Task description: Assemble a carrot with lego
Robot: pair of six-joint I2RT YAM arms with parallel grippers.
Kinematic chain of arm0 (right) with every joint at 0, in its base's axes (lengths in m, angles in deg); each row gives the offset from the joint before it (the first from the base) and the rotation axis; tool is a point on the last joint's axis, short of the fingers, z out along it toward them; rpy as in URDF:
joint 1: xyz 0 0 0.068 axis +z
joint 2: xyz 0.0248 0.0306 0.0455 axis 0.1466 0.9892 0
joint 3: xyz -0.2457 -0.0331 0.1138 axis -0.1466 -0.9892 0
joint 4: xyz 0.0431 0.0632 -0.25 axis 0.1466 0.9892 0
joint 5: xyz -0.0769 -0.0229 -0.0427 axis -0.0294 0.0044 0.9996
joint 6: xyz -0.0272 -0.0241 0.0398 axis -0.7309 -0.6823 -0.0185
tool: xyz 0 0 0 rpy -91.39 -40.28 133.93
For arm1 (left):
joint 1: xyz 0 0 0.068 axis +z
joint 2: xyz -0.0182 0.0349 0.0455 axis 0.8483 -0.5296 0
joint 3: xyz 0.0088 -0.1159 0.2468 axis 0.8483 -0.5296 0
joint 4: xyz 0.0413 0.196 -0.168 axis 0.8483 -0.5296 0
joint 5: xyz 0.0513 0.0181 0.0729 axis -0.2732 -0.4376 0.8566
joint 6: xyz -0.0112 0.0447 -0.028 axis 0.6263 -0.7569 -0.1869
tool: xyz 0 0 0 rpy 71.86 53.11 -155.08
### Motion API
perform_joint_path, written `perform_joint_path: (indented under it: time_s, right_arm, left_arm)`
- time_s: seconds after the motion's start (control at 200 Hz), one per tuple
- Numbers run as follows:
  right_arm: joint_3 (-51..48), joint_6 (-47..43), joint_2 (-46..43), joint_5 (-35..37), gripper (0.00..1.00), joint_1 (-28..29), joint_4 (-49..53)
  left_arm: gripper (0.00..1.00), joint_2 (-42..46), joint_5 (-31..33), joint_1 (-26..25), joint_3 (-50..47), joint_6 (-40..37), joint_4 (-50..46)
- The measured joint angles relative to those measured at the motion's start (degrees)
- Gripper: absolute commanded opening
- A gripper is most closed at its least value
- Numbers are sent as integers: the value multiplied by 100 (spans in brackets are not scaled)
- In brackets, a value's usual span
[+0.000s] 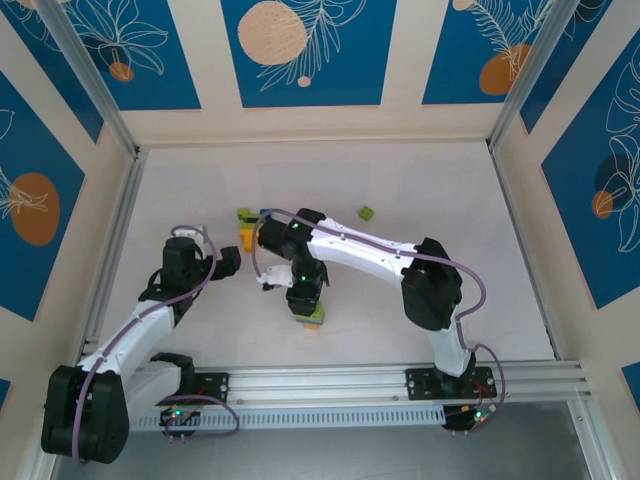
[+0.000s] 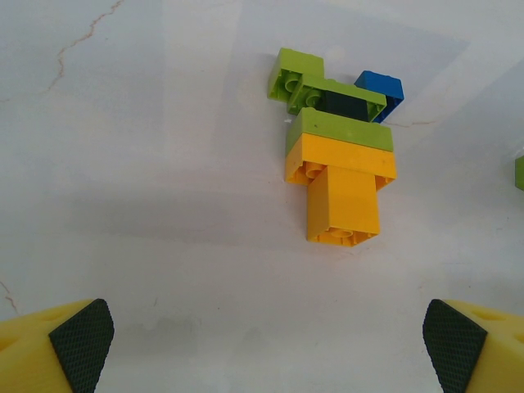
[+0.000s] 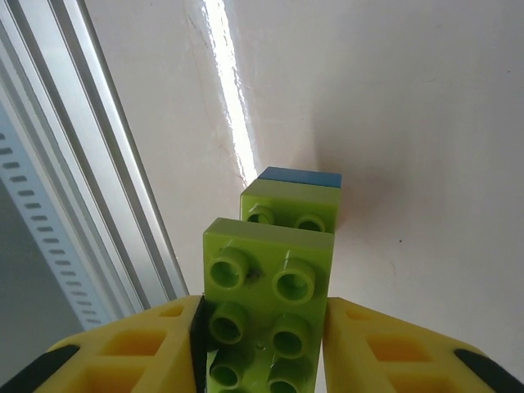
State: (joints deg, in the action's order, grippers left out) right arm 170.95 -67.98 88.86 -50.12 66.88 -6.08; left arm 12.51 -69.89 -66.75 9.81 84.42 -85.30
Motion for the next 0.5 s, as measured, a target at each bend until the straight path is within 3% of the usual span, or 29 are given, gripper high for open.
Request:
perform_joint_path:
  time_s: [0.115, 0.31, 0.5]
  right_arm:
    - [-105, 0, -72, 28, 45, 2, -59]
    - [-393, -11, -192, 144, 62, 2, -184]
    - [-483, 2, -350, 188, 67, -2, -348]
  left_arm:
    - [100, 0, 0, 0, 0, 0, 0]
    - [100, 0, 0, 0, 0, 2, 0]
    - [100, 0, 0, 0, 0, 0, 2]
